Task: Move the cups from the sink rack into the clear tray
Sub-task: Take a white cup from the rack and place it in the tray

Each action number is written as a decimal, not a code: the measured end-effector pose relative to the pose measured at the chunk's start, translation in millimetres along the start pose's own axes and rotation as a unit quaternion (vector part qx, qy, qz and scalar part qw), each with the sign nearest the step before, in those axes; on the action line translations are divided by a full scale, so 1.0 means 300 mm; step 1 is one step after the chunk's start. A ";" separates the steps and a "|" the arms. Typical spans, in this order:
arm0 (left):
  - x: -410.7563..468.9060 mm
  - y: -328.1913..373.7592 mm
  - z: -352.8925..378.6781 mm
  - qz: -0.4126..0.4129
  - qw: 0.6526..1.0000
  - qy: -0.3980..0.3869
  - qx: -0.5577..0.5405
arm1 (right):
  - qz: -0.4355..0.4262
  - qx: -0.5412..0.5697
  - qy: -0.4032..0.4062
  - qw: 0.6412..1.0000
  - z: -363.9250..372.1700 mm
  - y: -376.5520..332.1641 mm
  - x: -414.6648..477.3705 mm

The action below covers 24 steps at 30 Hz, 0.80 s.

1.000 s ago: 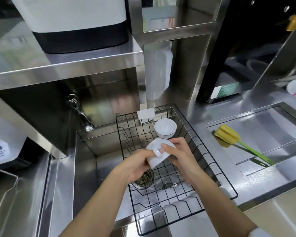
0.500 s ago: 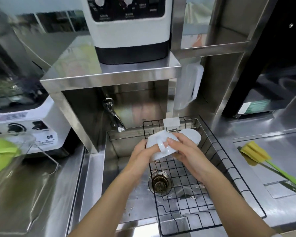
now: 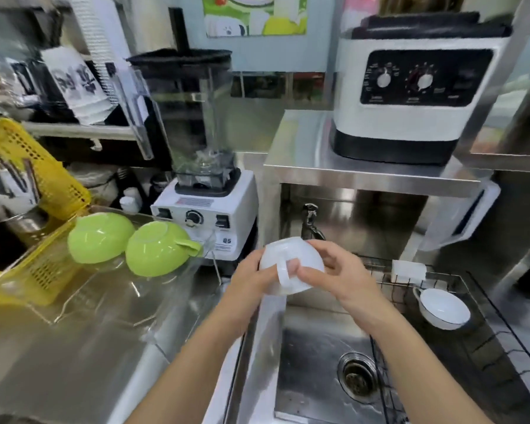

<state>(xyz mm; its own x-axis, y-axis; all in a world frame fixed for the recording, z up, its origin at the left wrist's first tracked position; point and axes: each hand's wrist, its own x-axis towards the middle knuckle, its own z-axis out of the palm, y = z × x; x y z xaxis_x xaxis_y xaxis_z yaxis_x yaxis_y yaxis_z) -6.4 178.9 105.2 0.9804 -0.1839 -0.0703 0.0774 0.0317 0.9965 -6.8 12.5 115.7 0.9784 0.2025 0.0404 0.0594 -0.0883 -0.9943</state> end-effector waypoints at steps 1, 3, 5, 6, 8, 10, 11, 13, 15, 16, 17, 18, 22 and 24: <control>-0.015 0.005 -0.043 0.009 1.000 0.005 0.007 | -0.005 -0.004 -0.009 1.000 0.042 -0.011 0.011; -0.050 0.023 -0.126 0.027 0.999 0.025 0.013 | -0.018 -0.001 -0.026 0.999 0.129 -0.030 0.028; -0.086 0.040 -0.208 0.039 0.998 0.051 0.007 | -0.027 0.000 -0.047 0.999 0.212 -0.048 0.045; -0.104 0.048 -0.248 0.045 0.997 0.063 0.001 | -0.029 -0.002 -0.059 0.998 0.253 -0.055 0.057; -0.138 0.063 -0.332 0.050 0.996 0.075 -0.002 | -0.030 -0.018 -0.085 0.996 0.332 -0.070 0.083; -0.168 0.076 -0.414 0.053 0.996 0.074 0.023 | -0.024 -0.039 -0.115 0.992 0.405 -0.080 0.108; -0.181 0.078 -0.461 0.056 0.995 0.074 0.042 | -0.022 -0.052 -0.133 0.989 0.445 -0.086 0.119; -0.202 0.081 -0.542 0.062 0.992 0.073 0.084 | -0.025 -0.094 -0.161 0.982 0.518 -0.093 0.137; -0.221 0.075 -0.630 0.069 0.989 0.067 0.112 | -0.032 -0.122 -0.172 0.977 0.602 -0.096 0.155; -0.229 0.071 -0.665 0.071 0.989 0.066 0.115 | -0.034 -0.125 -0.172 0.976 0.635 -0.096 0.162; -0.236 0.066 -0.701 0.069 0.988 0.068 0.118 | -0.035 -0.130 -0.173 0.976 0.670 -0.096 0.171; -0.245 0.062 -0.741 0.066 0.987 0.073 0.125 | -0.035 -0.139 -0.174 0.974 0.710 -0.093 0.184; -0.258 0.038 -0.860 0.058 0.982 0.098 0.153 | -0.039 -0.186 -0.170 0.967 0.833 -0.080 0.232; -0.258 0.030 -0.906 0.052 0.979 0.104 0.170 | -0.043 -0.203 -0.169 0.963 0.883 -0.079 0.248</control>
<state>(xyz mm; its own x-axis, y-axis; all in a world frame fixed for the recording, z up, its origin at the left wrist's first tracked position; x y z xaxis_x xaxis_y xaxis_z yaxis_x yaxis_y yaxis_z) -32.5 460.5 107.4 0.9982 0.0078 0.0591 -0.0542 -0.2952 0.9539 12.3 288.0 116.1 0.8499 0.5266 0.0189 0.2781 -0.4178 -0.8649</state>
